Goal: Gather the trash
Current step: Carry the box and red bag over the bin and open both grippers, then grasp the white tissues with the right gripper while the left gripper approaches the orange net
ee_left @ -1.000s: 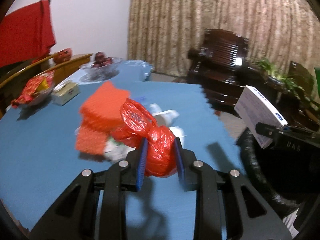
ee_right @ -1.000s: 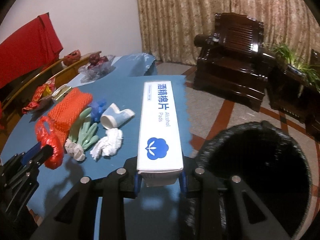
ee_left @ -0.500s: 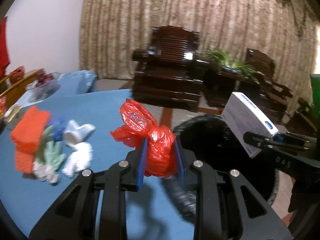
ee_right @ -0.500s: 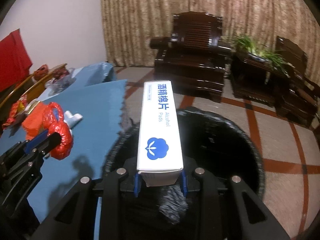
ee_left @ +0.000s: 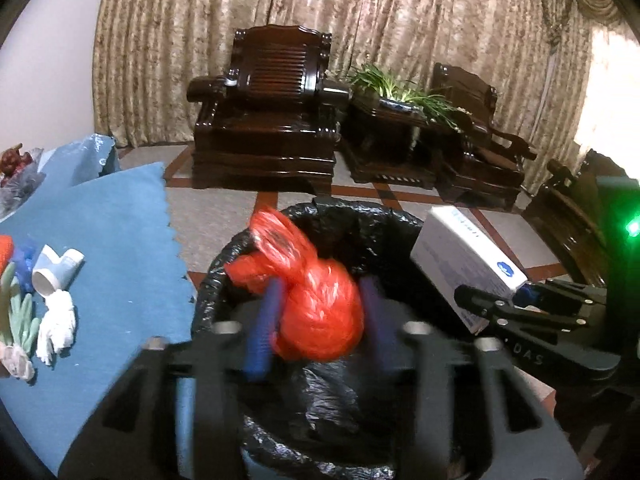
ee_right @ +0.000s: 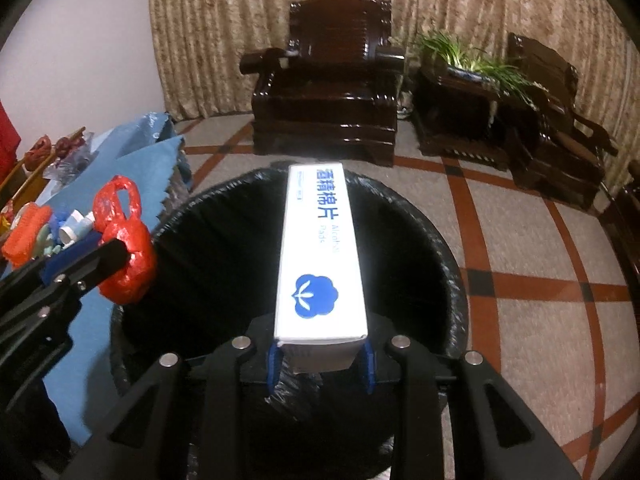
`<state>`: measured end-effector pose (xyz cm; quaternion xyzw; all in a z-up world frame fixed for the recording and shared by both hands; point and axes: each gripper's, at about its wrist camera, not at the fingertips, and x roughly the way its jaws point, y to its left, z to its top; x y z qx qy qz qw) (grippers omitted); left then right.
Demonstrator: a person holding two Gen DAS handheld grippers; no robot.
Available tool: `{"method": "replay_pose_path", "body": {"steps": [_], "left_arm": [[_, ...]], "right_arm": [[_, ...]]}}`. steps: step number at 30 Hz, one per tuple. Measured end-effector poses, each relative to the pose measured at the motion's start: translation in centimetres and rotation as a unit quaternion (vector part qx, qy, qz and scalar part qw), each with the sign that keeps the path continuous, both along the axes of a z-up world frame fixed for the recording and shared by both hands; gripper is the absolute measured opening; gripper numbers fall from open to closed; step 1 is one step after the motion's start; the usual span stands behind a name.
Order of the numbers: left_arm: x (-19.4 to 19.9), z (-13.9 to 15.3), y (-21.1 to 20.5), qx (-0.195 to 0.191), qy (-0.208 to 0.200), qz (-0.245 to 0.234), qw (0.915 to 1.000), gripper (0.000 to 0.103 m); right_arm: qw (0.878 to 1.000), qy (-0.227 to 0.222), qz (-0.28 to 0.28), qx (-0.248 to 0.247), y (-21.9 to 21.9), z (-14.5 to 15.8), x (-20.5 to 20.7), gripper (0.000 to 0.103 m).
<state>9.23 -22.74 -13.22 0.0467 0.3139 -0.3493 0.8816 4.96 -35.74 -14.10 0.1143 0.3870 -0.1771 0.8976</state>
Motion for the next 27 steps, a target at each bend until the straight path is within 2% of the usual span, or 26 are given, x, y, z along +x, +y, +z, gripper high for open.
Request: {"method": "replay_pose_path", "body": {"steps": [1,4,6,7,8,9,11,13,20,27], "left_arm": [[-0.1,0.0,0.0,-0.002,0.000,-0.002,1.0000,0.064],[-0.3,-0.1,0.2,0.005,-0.003,-0.004,1.0000,0.065],[-0.2,0.0,0.9,0.004,-0.004,0.001,1.0000,0.067],[-0.3,0.2,1.3,0.004,-0.006,0.005,1.0000,0.070],[-0.4,0.3,1.8,0.005,-0.010,0.009,0.9999,0.076],[-0.5,0.4,2.2,0.007,-0.017,0.016,0.9997,0.079],[-0.6,0.6,3.2,0.010,-0.027,0.028,0.9992,0.089],[-0.6,0.8,4.6,0.014,-0.034,0.042,0.9984,0.091],[0.5,1.9,10.6,0.016,-0.040,0.111,0.9929,0.094],[1.2,3.0,17.9,0.024,-0.052,0.199,0.9783,0.094]], "right_arm": [[1.000,0.001,-0.004,0.000,-0.2,-0.1,-0.2,0.033],[1.000,0.002,-0.011,-0.004,-0.5,-0.1,-0.5,0.046],[1.000,0.000,-0.014,-0.006,-0.6,0.1,-0.6,0.049],[1.000,-0.002,-0.014,-0.006,-0.5,0.2,-0.6,0.054],[1.000,-0.005,-0.015,-0.007,-0.5,0.3,-0.6,0.063],[1.000,-0.009,-0.014,-0.007,-0.4,0.5,-0.7,0.068],[1.000,-0.021,-0.008,-0.005,0.0,0.9,-0.6,0.089],[0.999,-0.033,-0.001,-0.003,0.5,1.4,-0.4,0.096],[0.997,-0.060,0.038,-0.001,3.9,3.1,1.8,0.097],[0.991,-0.087,0.098,-0.001,9.2,4.5,5.3,0.097]]}}
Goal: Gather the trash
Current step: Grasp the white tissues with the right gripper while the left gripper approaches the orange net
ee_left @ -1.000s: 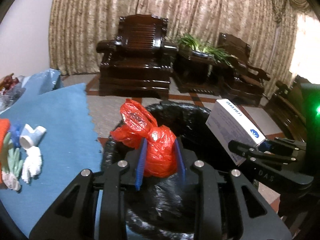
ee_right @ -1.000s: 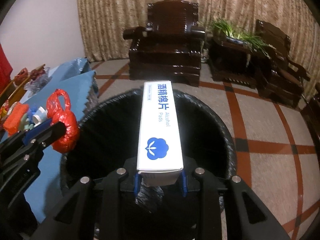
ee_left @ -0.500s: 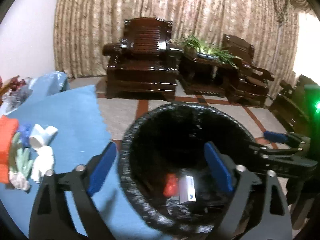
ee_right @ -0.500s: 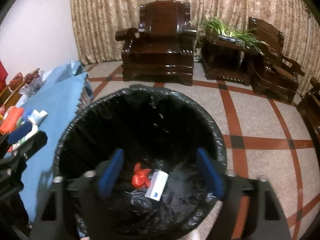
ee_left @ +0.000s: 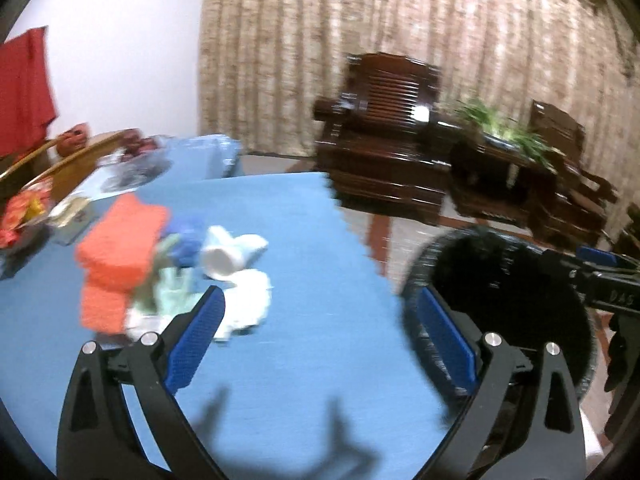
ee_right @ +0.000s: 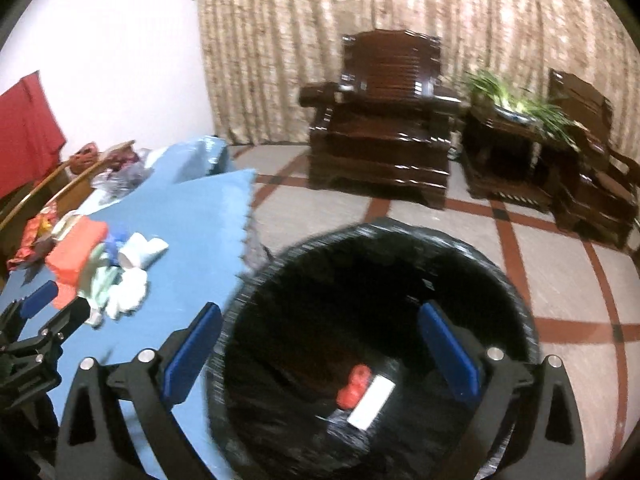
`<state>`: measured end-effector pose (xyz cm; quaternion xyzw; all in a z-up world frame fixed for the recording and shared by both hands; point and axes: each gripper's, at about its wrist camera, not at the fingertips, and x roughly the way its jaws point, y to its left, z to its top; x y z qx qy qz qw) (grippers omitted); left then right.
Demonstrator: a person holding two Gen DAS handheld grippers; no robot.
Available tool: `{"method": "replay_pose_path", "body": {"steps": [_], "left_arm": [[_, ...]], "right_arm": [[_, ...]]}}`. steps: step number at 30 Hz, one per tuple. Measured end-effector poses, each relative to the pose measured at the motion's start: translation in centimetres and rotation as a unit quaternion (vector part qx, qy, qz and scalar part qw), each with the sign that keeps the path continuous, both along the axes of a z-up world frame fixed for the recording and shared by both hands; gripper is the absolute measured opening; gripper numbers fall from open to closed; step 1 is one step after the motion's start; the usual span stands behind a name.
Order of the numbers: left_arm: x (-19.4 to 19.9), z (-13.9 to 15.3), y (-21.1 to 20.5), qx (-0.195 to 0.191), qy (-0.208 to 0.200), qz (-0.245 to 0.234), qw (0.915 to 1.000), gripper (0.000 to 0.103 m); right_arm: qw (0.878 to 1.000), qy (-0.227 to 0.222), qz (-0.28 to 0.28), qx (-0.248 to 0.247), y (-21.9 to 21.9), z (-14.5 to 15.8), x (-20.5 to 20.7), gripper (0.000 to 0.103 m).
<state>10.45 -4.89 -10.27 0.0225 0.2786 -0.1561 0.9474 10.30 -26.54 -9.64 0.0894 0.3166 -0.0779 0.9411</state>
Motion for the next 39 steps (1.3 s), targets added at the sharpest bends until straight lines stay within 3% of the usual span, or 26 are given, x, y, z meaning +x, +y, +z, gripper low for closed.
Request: {"method": "replay_pose_path", "body": {"steps": [13,19,27,33,36,39], "left_arm": [[2.2,-0.9,12.5,0.019,-0.002,0.148,0.9888,0.094],[2.7,-2.6,16.0,0.018,0.010,0.176,0.9843,0.094],[3.9,-4.5,17.3,0.011,0.027,0.185,0.9823,0.094],[4.7,-5.2,18.0,0.009,0.030,0.190,0.9813,0.094],[5.0,-5.4,18.1,0.005,0.033,0.189,0.9813,0.094],[5.4,-5.4,17.9,0.001,0.032,0.186,0.9821,0.094]], "right_arm": [[0.993,-0.033,0.117,0.008,12.4,-0.7,8.2,0.095],[0.990,-0.006,0.143,0.008,16.5,-3.3,11.5,0.090],[0.986,0.047,0.158,0.005,19.7,-7.6,14.9,0.084],[0.981,0.089,0.172,0.004,21.0,-9.8,16.5,0.075],[0.978,0.099,0.183,0.001,21.5,-10.3,16.9,0.066],[0.975,0.108,0.192,0.007,21.7,-10.7,17.0,0.051]]}}
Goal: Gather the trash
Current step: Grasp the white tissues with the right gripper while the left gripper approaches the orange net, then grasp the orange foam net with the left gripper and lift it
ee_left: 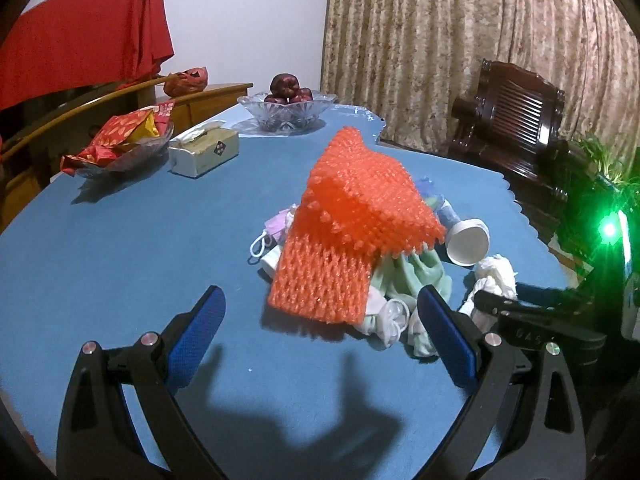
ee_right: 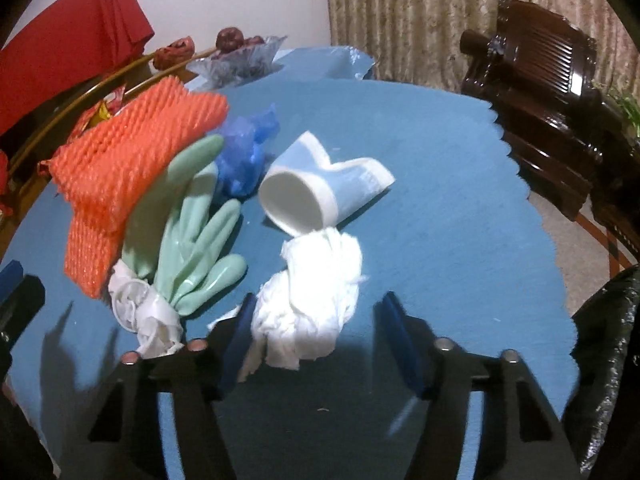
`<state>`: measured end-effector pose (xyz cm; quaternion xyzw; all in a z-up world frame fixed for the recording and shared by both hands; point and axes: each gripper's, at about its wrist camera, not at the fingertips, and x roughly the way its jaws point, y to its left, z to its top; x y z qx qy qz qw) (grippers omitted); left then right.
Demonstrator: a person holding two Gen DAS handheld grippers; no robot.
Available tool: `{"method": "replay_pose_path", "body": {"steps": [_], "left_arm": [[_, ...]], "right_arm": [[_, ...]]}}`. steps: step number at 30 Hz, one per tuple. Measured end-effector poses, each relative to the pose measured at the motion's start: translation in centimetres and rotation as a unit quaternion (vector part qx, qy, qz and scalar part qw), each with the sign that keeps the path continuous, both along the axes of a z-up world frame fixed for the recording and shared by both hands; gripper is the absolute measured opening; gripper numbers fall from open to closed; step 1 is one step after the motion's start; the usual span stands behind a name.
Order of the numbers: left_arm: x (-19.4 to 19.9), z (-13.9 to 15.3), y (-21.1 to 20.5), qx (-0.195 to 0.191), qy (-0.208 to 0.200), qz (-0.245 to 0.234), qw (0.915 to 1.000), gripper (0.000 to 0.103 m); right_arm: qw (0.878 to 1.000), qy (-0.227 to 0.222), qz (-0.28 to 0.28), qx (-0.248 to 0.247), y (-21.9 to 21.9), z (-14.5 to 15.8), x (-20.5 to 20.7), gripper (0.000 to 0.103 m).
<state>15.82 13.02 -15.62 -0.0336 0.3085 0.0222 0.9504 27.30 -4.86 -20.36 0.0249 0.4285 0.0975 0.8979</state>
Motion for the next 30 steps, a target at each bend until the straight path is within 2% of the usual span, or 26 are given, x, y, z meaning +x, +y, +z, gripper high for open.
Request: {"method": "replay_pose_path", "body": {"steps": [2,5,9,18,22,27,30], "left_arm": [[0.1,0.0,-0.3,-0.001,0.000,-0.003,1.0000,0.094],[0.7,0.0,-0.7,-0.002,0.002,-0.007,1.0000,0.094],[1.1,0.3,-1.1,-0.007,-0.003,-0.008,0.9999,0.094],[3.6,1.8,-1.2,-0.007,-0.023,-0.008,0.9997,0.093],[4.8,1.8,-1.0,-0.008,-0.019,-0.008,0.9997,0.080],[5.5,1.9,-1.0,-0.008,-0.022,-0.006,0.9997,0.079],[6.1,1.7,-0.9,-0.010,-0.015,-0.007,0.9998,0.069]], "right_arm": [[1.000,0.000,0.010,0.005,0.2,0.0,-0.1,0.037],[1.000,-0.005,0.017,0.010,0.1,0.4,-0.4,0.027],[0.999,-0.022,0.012,0.020,-0.7,1.9,-0.8,0.026],[0.998,-0.067,0.010,0.006,-1.8,5.6,-0.2,0.026],[0.997,-0.071,0.015,0.000,-1.6,5.9,0.0,0.026],[0.998,-0.065,0.016,-0.001,-1.7,5.4,0.1,0.027],[0.998,-0.065,0.018,-0.002,-1.6,5.3,0.1,0.027]]}}
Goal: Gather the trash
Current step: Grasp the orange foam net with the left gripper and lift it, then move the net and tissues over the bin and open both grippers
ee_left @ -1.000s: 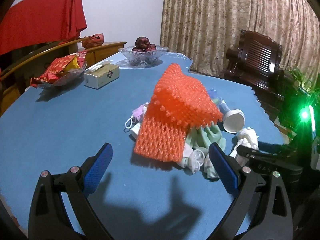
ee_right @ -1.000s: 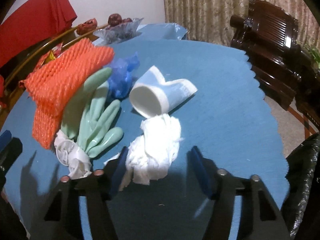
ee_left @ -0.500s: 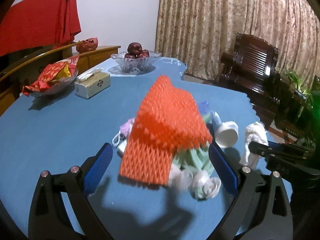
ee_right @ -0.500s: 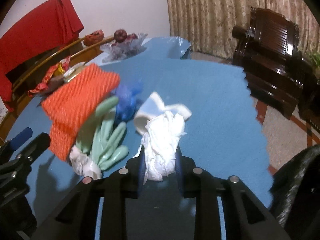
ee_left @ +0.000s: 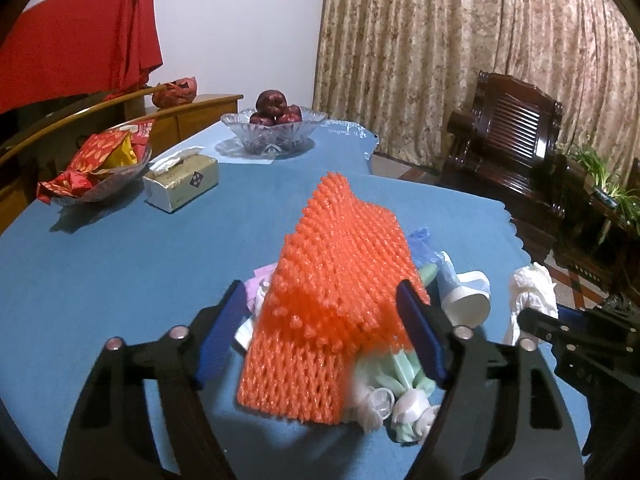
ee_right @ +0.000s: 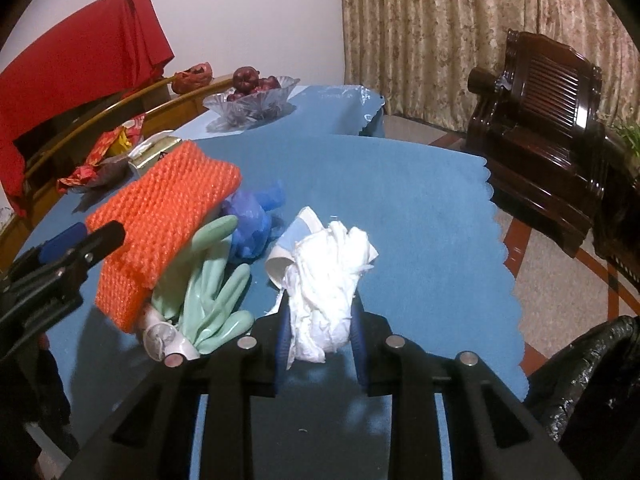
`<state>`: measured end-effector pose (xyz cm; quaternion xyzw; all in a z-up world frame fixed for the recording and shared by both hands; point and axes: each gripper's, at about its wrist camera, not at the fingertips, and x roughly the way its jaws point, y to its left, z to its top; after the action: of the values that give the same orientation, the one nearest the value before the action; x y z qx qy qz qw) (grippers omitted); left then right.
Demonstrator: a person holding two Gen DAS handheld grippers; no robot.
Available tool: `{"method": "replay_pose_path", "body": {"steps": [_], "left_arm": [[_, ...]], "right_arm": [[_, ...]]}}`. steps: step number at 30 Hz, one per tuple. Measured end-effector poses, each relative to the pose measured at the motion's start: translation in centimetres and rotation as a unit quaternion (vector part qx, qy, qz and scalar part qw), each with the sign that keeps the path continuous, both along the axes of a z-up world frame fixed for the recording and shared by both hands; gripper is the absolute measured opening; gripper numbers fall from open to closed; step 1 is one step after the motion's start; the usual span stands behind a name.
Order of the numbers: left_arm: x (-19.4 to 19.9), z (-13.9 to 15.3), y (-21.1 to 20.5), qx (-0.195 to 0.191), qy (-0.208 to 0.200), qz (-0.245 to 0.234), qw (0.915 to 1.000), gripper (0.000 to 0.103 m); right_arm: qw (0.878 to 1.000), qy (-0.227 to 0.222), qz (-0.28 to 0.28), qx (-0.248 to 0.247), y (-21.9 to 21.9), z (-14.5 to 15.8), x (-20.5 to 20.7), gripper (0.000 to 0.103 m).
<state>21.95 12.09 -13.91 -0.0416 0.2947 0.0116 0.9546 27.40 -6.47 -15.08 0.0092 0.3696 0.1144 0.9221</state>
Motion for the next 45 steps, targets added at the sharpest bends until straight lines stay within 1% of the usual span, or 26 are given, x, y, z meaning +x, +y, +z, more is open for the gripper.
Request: {"method": "replay_pose_path", "body": {"steps": [2,3,5,8,11,18,25,30,38,45], "left_arm": [[0.4,-0.3,0.0,0.001,0.006,-0.001,1.0000,0.053],[0.6,-0.4,0.0,0.001,0.009,-0.001,1.0000,0.048],[0.7,-0.4,-0.1,0.002,0.011,0.000,0.9999,0.035],[0.5,-0.1,-0.3,0.009,0.002,-0.001,1.0000,0.022],[-0.1,0.3,-0.8,0.016,-0.007,-0.003,0.9998,0.016],[-2.0,1.8,-2.6,0.024,-0.031,-0.020,0.9990,0.012],[-3.8,2.6,-4.8,0.020,-0.032,-0.043,0.9984,0.011],[-5.2,3.2,-6.5,0.015,-0.033,-0.062,0.9974,0.011],[-8.0,5.3,-10.2,0.006,-0.052,-0.109,0.9927,0.011],[-10.1,6.0,-13.9,0.002,-0.058,-0.149,0.9872,0.011]], "right_arm": [[1.000,0.000,0.000,0.000,0.0,0.0,0.0,0.027],[1.000,0.000,0.000,0.000,0.0,0.0,0.0,0.027],[1.000,0.001,-0.001,-0.001,0.0,-0.1,0.0,0.027],[1.000,0.000,-0.001,-0.001,-0.1,0.0,-0.2,0.027],[1.000,-0.003,-0.001,-0.001,-0.2,0.2,-0.4,0.027],[1.000,-0.012,-0.008,0.003,-0.9,1.1,-1.4,0.027],[0.999,-0.026,-0.023,0.009,-2.6,2.8,-3.2,0.027],[0.999,-0.039,-0.034,0.018,-4.3,4.5,-4.9,0.027],[0.997,-0.054,-0.059,0.020,-7.6,6.6,-8.2,0.027],[0.994,-0.058,-0.095,0.011,-11.2,7.8,-11.4,0.027]]}}
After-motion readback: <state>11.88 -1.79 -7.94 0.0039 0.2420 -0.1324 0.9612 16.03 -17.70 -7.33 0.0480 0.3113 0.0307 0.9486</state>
